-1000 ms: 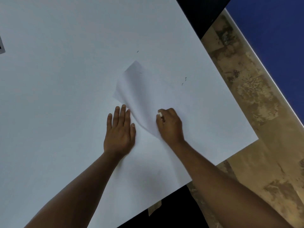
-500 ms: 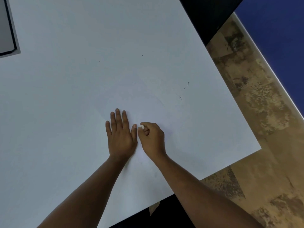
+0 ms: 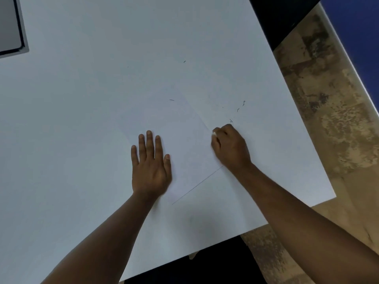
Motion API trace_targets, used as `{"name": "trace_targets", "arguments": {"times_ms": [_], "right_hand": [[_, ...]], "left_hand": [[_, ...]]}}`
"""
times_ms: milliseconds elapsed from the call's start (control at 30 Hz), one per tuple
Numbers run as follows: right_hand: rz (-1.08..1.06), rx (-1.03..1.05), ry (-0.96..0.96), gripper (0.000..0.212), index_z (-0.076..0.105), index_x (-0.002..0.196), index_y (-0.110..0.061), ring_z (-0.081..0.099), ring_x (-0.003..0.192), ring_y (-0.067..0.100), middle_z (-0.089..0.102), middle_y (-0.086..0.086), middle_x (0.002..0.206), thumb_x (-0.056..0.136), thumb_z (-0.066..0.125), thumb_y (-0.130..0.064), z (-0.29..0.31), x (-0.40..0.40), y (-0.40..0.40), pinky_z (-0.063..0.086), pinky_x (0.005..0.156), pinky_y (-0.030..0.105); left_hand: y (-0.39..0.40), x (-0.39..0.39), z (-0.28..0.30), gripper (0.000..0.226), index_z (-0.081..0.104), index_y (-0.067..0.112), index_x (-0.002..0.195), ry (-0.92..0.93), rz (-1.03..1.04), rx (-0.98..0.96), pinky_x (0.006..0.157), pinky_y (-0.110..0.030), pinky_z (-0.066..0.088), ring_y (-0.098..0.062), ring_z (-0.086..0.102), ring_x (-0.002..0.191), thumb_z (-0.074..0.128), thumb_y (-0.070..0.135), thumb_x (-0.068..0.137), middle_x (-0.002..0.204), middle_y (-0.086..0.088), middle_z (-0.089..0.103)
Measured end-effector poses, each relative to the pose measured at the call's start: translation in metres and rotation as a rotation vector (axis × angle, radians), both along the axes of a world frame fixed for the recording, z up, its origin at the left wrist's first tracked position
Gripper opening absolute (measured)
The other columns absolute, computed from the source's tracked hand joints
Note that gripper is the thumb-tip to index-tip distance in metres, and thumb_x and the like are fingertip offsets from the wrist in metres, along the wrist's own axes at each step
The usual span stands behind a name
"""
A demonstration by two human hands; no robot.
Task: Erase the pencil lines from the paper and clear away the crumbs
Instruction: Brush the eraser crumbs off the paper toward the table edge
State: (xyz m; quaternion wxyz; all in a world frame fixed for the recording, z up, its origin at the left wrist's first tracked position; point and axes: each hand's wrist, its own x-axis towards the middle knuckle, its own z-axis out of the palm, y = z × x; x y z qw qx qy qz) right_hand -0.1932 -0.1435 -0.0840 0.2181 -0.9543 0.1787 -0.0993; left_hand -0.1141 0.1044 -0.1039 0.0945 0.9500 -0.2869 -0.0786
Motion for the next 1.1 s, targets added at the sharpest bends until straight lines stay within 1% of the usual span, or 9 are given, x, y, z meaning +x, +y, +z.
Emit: {"name": "trace_targets", "arguments": {"times_ms": [67,133,233,300,600,700,833,1000,1100], "right_hand": [[-0.013,-0.003,-0.005,0.020,0.065,0.085,-0.006,0.054,0.068,0.021,0.055,0.007,0.081,0.098,0.050,-0.011,0.005,-0.001,0.003,0.050,0.061,0.031],[0.093,0.273,-0.143,0.030,0.059,0.083,-0.012,0.053,0.071,0.019,0.056,0.005,0.080,0.103,0.036,-0.014,0.000,-0.004,0.034,0.043,0.065,0.023],[0.328,-0.024,-0.092,0.027,0.067,0.091,-0.012,0.057,0.072,0.022,0.060,0.004,0.082,0.101,0.044,-0.021,0.002,-0.005,0.093,0.045,0.064,0.024],[0.356,0.004,0.004,0.023,0.070,0.097,-0.009,0.056,0.072,0.024,0.060,0.006,0.083,0.100,0.050,-0.019,0.008,-0.004,0.106,0.050,0.062,0.034],[-0.093,-0.067,0.010,0.020,0.070,0.097,-0.007,0.060,0.077,0.023,0.061,0.006,0.089,0.098,0.054,-0.018,0.023,-0.006,0.010,0.053,0.060,0.036],[0.059,-0.012,0.101,0.024,0.071,0.109,-0.014,0.062,0.093,0.021,0.064,0.003,0.103,0.097,0.052,-0.023,0.026,0.003,0.045,0.053,0.078,0.033],[0.356,0.014,0.012,0.020,0.072,0.098,-0.009,0.060,0.073,0.024,0.063,0.006,0.087,0.096,0.055,-0.018,0.022,-0.002,0.081,0.053,0.060,0.035],[-0.016,-0.110,0.012,0.018,0.070,0.093,-0.011,0.059,0.074,0.025,0.060,0.006,0.085,0.095,0.054,-0.020,0.022,0.020,0.012,0.052,0.055,0.036],[-0.015,-0.035,0.021,0.022,0.071,0.102,-0.011,0.060,0.080,0.025,0.061,0.006,0.093,0.095,0.053,-0.021,0.023,0.031,0.005,0.053,0.063,0.035]], "left_hand": [[0.000,0.000,0.001,0.064,0.012,0.009,0.164,0.011,0.004,-0.005,0.128,-0.050,-0.003,-0.028,-0.008,0.160,0.019,0.040,0.108,0.173,-0.011,-0.002],[0.000,0.000,0.001,0.065,0.012,0.009,0.164,0.010,0.004,-0.008,0.128,-0.051,-0.001,-0.028,-0.008,0.160,0.020,0.040,0.108,0.173,-0.011,-0.002],[-0.001,0.001,0.001,0.065,0.013,0.008,0.164,0.008,0.002,-0.001,0.129,-0.051,0.001,-0.029,-0.006,0.160,0.020,0.039,0.108,0.173,-0.012,0.000],[-0.001,0.001,0.001,0.065,0.011,0.009,0.164,0.007,-0.003,0.016,0.129,-0.050,-0.001,-0.029,-0.007,0.160,0.018,0.040,0.108,0.173,-0.012,-0.002],[-0.001,-0.001,0.003,0.065,0.011,0.010,0.165,0.023,0.013,-0.017,0.128,-0.052,0.001,-0.028,-0.007,0.160,0.023,0.036,0.107,0.173,-0.010,-0.002],[0.000,0.001,0.003,0.065,0.012,0.009,0.164,0.016,0.007,-0.018,0.128,-0.052,0.002,-0.029,-0.005,0.160,0.025,0.036,0.106,0.173,-0.011,0.000],[0.000,0.001,0.004,0.066,0.010,0.010,0.165,0.025,0.003,-0.018,0.129,-0.049,-0.001,-0.028,-0.008,0.160,0.022,0.039,0.106,0.173,-0.010,-0.002],[-0.001,0.000,0.003,0.066,0.012,0.009,0.164,0.019,0.001,-0.034,0.128,-0.053,0.004,-0.030,-0.003,0.160,0.025,0.037,0.106,0.173,-0.011,0.001],[-0.001,0.000,0.002,0.066,0.013,0.008,0.164,0.014,0.006,-0.028,0.128,-0.052,0.003,-0.029,-0.004,0.160,0.025,0.038,0.106,0.173,-0.010,0.001]]}}
